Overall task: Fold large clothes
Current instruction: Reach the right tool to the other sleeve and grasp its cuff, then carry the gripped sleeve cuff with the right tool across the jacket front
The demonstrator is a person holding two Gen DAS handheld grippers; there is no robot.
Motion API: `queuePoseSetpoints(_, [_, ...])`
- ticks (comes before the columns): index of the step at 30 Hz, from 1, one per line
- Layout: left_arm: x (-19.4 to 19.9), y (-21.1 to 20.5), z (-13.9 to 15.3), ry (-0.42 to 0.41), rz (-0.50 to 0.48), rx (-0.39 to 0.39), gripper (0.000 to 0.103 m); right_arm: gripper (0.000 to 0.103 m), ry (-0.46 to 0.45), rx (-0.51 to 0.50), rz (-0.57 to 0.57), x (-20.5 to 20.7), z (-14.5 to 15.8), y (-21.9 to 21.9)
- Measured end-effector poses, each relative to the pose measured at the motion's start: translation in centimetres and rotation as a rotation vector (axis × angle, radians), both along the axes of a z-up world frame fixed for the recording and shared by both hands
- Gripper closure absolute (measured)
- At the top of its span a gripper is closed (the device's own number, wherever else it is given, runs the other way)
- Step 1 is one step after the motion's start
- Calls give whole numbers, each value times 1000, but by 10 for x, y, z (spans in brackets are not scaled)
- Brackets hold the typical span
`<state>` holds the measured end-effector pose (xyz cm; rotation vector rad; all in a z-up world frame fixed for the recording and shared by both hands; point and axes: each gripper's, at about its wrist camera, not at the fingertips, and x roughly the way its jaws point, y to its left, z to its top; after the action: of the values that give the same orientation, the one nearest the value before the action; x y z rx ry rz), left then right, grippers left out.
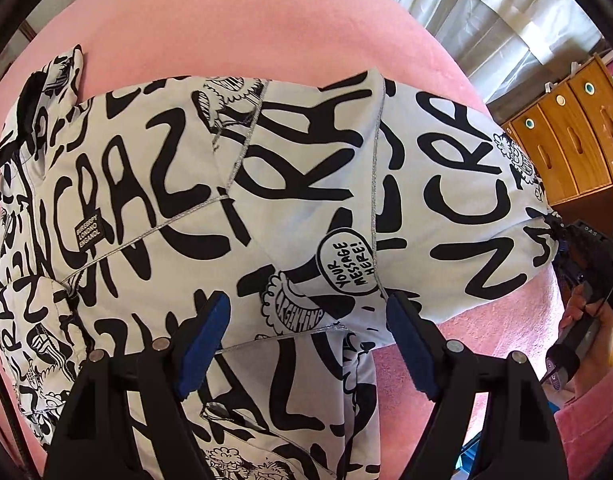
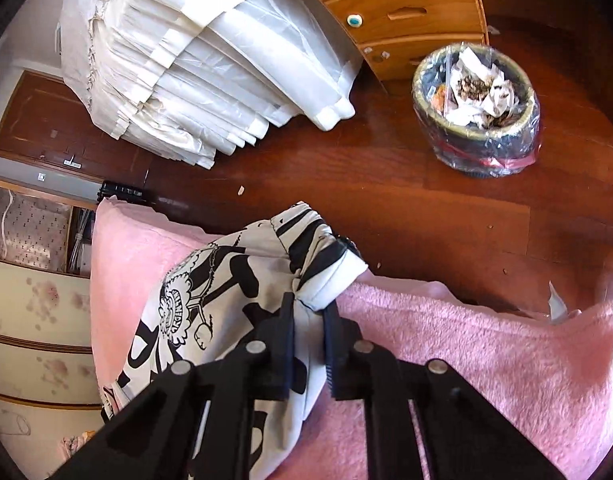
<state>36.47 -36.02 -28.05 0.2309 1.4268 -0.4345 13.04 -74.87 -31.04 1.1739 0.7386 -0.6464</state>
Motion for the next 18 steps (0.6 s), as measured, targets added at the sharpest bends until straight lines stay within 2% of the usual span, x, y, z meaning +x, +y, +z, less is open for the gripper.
queuePoseSetpoints(5, [5, 24, 14, -30, 40, -12, 24, 92, -43, -72, -5, -4, 33, 12])
queuePoseSetpoints(11, [9, 68, 30, -57, 123, -39, 24, 93, -199, -127, 5, -7, 86, 39])
queuePoseSetpoints(18, [8, 142, 54, -124, 200, -54, 24, 93, -299, -242, 188, 36, 151, 108])
